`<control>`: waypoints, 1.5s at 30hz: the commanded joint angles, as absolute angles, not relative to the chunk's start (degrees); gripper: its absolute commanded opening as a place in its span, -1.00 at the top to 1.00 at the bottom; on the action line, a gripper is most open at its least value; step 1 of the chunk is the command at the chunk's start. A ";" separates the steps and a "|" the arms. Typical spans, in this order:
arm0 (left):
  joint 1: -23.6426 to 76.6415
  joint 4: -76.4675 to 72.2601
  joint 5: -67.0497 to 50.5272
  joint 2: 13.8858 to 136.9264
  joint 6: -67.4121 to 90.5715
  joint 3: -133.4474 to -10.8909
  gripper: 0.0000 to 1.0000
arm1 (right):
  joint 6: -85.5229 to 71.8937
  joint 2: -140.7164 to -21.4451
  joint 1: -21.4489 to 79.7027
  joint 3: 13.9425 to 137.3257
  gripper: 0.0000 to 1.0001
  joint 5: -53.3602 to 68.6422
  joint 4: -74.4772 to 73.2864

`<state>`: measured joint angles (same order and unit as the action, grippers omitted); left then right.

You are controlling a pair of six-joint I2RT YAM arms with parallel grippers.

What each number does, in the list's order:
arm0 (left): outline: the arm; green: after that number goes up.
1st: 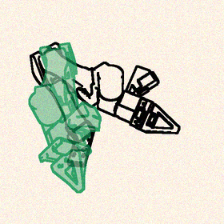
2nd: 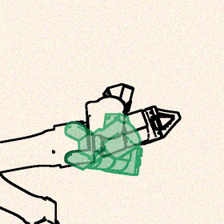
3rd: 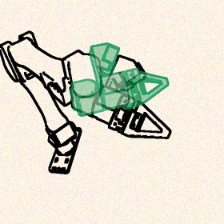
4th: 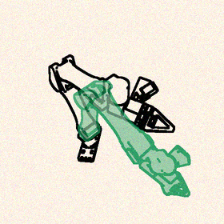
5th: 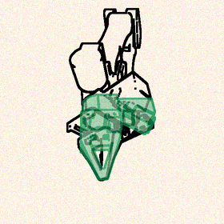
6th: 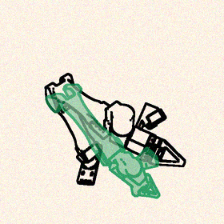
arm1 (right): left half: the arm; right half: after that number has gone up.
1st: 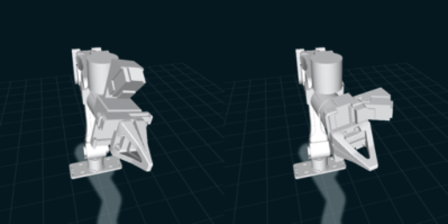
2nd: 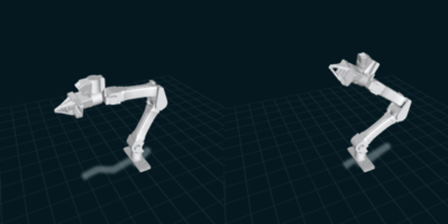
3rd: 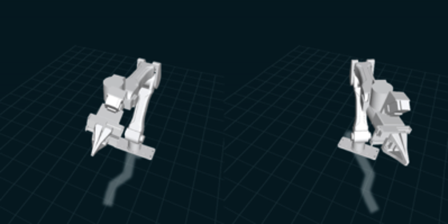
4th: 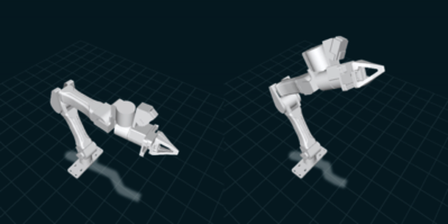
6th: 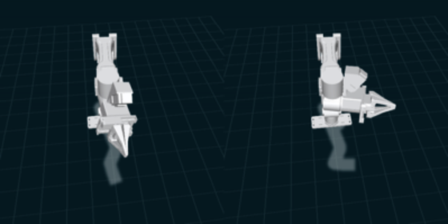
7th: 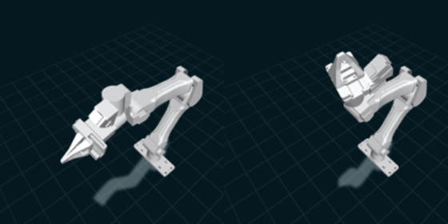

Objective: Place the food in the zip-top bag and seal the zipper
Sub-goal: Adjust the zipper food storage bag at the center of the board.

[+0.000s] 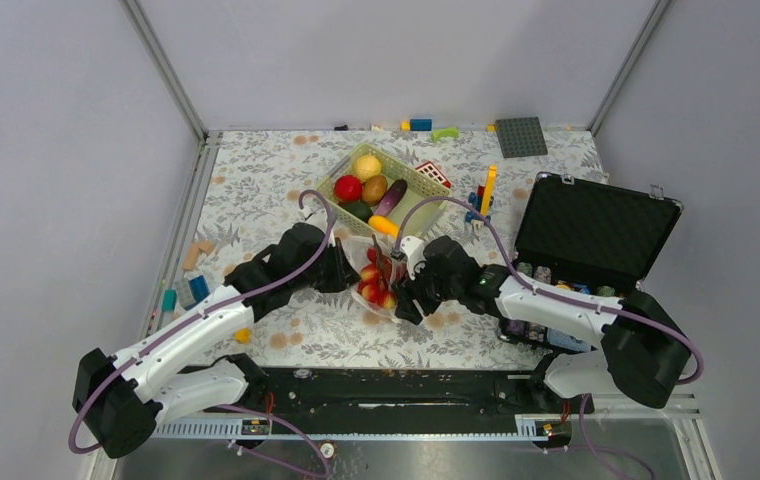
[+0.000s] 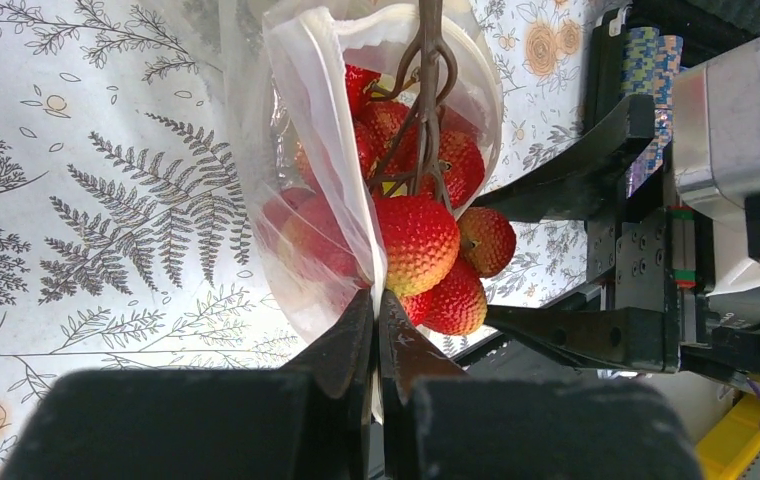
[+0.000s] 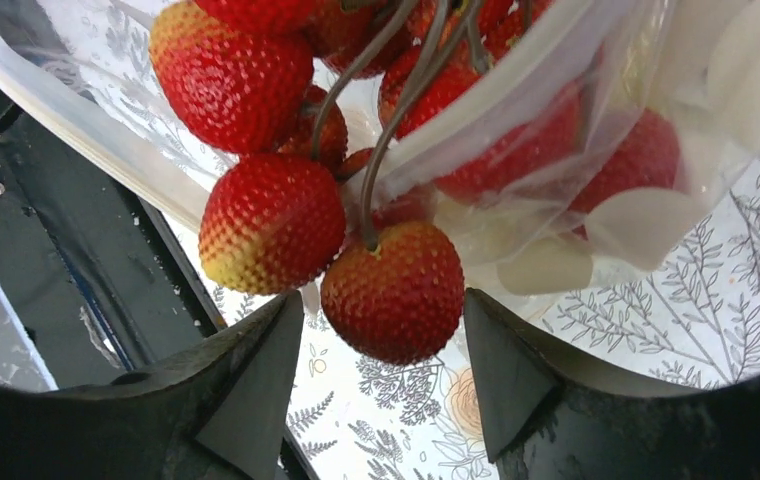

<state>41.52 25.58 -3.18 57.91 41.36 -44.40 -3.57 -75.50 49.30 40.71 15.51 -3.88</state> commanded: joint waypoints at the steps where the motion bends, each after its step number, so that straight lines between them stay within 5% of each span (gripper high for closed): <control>1: 41.53 21.85 -5.47 57.11 40.43 -44.22 1.00 | -0.28 -76.50 48.87 44.73 -0.30 16.33 -0.68; 4: 41.57 21.36 -5.70 56.87 40.47 -43.86 1.00 | -0.71 -75.37 48.95 44.11 -0.09 18.72 2.06; 9: 41.57 21.23 -6.26 56.96 40.43 -44.11 1.00 | -3.42 -73.90 48.96 45.48 0.76 25.20 0.98; 14: 41.57 20.90 -7.47 56.71 40.33 -44.00 1.00 | -9.18 -74.34 50.36 49.23 0.99 26.07 -1.96; 24: 41.56 19.66 -10.19 54.61 41.14 -43.51 1.00 | -18.77 -81.73 53.54 55.60 1.00 11.71 -1.40; 38: 41.66 17.49 -13.91 52.78 42.34 -43.25 1.00 | -23.93 -93.31 63.31 67.10 0.99 -28.14 -19.31; 45: 41.57 20.82 -6.89 50.48 43.02 -42.74 1.00 | -23.01 -90.38 63.94 66.32 0.54 -30.80 -20.96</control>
